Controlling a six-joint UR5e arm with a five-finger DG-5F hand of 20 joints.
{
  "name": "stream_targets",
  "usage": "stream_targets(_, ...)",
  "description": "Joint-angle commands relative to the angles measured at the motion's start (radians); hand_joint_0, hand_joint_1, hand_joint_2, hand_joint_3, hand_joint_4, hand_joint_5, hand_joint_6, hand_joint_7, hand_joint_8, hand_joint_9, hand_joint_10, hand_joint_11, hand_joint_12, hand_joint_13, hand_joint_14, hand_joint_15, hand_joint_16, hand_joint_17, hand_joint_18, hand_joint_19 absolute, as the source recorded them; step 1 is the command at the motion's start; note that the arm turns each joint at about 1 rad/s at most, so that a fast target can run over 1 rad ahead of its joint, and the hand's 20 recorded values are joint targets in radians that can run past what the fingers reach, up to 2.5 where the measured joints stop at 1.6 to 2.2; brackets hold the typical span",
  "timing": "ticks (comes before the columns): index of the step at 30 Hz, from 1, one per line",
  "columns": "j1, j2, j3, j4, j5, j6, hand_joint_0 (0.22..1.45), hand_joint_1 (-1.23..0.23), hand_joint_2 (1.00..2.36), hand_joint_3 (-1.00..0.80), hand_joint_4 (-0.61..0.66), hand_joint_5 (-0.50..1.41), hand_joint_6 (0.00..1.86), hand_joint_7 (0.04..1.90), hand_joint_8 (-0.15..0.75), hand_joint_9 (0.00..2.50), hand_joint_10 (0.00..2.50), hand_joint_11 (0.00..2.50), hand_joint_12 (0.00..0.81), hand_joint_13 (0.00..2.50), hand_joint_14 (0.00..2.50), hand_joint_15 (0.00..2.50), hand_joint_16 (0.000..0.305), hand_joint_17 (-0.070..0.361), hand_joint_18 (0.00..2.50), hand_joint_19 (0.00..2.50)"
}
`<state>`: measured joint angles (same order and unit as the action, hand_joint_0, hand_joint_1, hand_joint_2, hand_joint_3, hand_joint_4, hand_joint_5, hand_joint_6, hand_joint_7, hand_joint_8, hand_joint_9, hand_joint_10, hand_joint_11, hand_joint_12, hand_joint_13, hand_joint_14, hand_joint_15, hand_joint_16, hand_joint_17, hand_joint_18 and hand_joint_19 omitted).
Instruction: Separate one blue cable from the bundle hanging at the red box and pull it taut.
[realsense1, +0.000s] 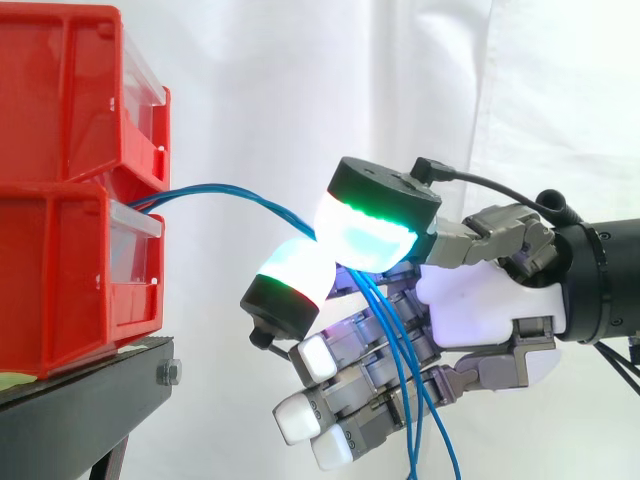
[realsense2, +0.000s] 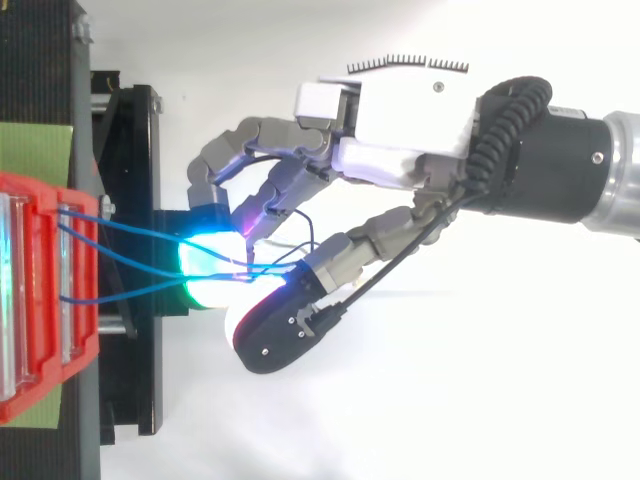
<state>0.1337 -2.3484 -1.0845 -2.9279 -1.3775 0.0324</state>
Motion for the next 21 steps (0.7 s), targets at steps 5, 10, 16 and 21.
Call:
stream_targets(5, -0.002, 0.000, 0.002, 0.000, 0.000, 0.000, 0.56, -0.65, 1.00, -0.50, 0.22, -0.20, 0.91, 1.05, 0.397, 0.83, 0.02, 0.74, 0.401, 0.76, 0.02, 0.42, 0.048, 0.108, 0.65, 0.38)
stream_targets(10, -0.002, 0.000, 0.003, 0.004, 0.002, -0.002, 0.61, -0.62, 1.01, -0.39, 0.18, -0.20, 0.88, 1.11, 0.379, 0.86, 0.02, 0.74, 0.397, 0.77, 0.02, 0.43, 0.048, 0.107, 0.66, 0.43)
stream_targets(16, -0.002, 0.000, 0.003, 0.001, 0.002, -0.002, 0.63, -0.74, 1.02, -0.23, 0.16, -0.20, 0.89, 1.16, 0.383, 0.84, 0.02, 0.74, 0.401, 0.76, 0.02, 0.42, 0.048, 0.109, 0.67, 0.43)
stream_targets(21, -0.002, 0.000, 0.003, 0.003, 0.002, -0.002, 0.72, -0.88, 1.01, -0.36, 0.17, -0.21, 0.91, 1.15, 0.375, 0.82, 0.02, 0.76, 0.403, 0.76, 0.02, 0.42, 0.049, 0.109, 0.70, 0.40)
